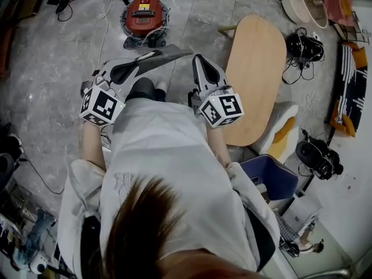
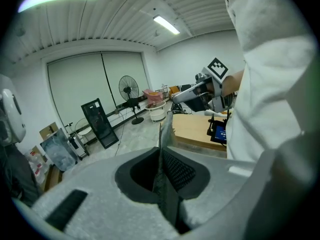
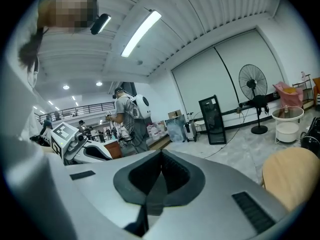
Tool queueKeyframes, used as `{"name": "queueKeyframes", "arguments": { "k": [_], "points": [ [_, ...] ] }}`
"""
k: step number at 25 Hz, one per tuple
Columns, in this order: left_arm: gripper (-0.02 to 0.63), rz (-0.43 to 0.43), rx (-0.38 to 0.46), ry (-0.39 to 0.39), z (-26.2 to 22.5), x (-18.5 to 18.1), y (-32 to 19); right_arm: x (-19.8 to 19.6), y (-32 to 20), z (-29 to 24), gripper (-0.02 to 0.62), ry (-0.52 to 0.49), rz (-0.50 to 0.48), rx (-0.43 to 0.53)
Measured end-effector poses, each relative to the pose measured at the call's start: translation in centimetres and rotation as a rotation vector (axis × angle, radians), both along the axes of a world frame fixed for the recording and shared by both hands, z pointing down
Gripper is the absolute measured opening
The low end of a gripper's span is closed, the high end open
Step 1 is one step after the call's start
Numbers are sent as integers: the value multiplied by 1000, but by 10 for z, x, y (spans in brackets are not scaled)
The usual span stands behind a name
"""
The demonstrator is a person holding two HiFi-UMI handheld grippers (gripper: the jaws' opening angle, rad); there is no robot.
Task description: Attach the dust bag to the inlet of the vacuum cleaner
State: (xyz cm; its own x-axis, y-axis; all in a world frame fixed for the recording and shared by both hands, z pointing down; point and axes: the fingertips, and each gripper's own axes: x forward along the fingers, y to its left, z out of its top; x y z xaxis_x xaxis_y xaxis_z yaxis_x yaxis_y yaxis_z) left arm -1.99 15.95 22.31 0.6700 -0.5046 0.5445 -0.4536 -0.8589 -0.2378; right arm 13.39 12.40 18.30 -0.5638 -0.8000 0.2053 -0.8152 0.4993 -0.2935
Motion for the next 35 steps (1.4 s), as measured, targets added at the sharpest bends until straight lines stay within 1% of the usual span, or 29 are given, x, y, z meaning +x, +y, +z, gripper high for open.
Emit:
{"name": "queueKeyframes", "arguments": {
  "k": [5,10,18,22,27,30,32,35],
  "points": [
    [37,-9,-33,-8,12,-2,-15,5,-15,10,2,-2,15,-28],
    [37,21,-73,-9,27,-5,-33,-3,-36,16,2,0,35,-52],
    [37,137,-143,-12,41,-14,-74,-33,-92,6,2,-10,86,-49],
    [37,197,-153,-27,48,-23,-95,-48,-113,3,2,-2,86,-23],
    [37,251,-146,-42,51,-33,-114,-66,-122,0,3,83,-9,27],
    [37,273,-146,-52,55,-38,-123,-80,-126,8,6,178,-119,25],
    [37,282,-149,-60,57,-39,-126,-90,-126,17,89,247,-210,7],
    [37,296,-151,-81,61,-37,-127,-103,-123,30,102,342,-322,-20]
  ]
}}
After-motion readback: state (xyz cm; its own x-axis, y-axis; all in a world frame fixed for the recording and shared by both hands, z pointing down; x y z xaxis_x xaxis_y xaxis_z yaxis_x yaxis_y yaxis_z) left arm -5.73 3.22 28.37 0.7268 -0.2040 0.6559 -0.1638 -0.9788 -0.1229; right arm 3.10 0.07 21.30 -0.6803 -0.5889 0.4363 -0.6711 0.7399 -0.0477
